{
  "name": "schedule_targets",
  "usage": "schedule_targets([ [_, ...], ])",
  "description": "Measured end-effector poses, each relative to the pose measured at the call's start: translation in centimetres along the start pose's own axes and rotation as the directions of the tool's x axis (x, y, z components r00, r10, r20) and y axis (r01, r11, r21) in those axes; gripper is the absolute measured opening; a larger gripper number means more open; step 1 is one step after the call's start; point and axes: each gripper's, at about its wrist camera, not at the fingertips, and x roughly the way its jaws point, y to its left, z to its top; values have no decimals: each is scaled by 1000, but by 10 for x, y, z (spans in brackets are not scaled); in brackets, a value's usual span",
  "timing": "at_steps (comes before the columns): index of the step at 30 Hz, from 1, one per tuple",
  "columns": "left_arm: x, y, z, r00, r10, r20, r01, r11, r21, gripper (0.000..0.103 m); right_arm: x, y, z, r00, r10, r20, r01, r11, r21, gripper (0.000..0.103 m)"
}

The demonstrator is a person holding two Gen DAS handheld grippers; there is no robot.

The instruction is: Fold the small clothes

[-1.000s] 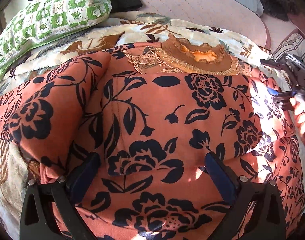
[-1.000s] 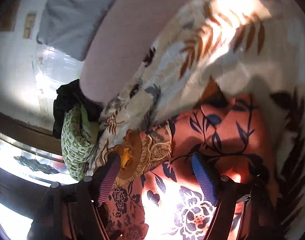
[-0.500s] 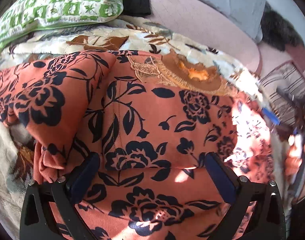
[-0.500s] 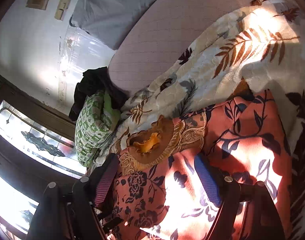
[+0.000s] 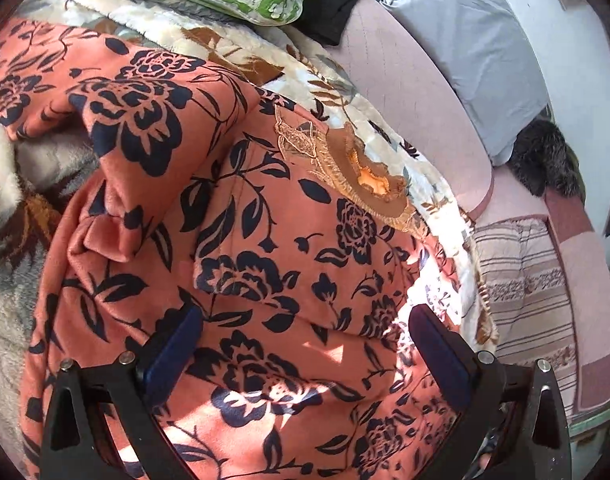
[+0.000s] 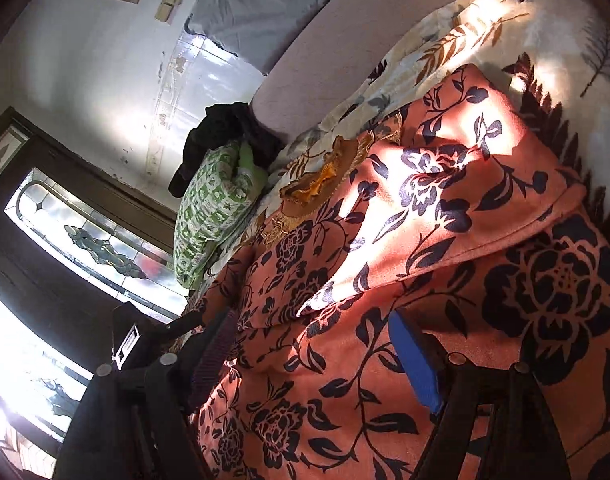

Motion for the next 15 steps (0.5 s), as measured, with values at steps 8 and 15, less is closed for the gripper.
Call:
schedule_targets([
  [8, 10, 28, 13, 1000, -5, 18, 9, 969, -246, 84, -11, -7, 3, 999, 23, 31, -24, 999, 28, 81],
  [15, 8, 36, 16, 990, 143, 20, -131, 952, -277, 6, -20, -13, 7, 998, 27, 57, -30, 997, 65, 81],
])
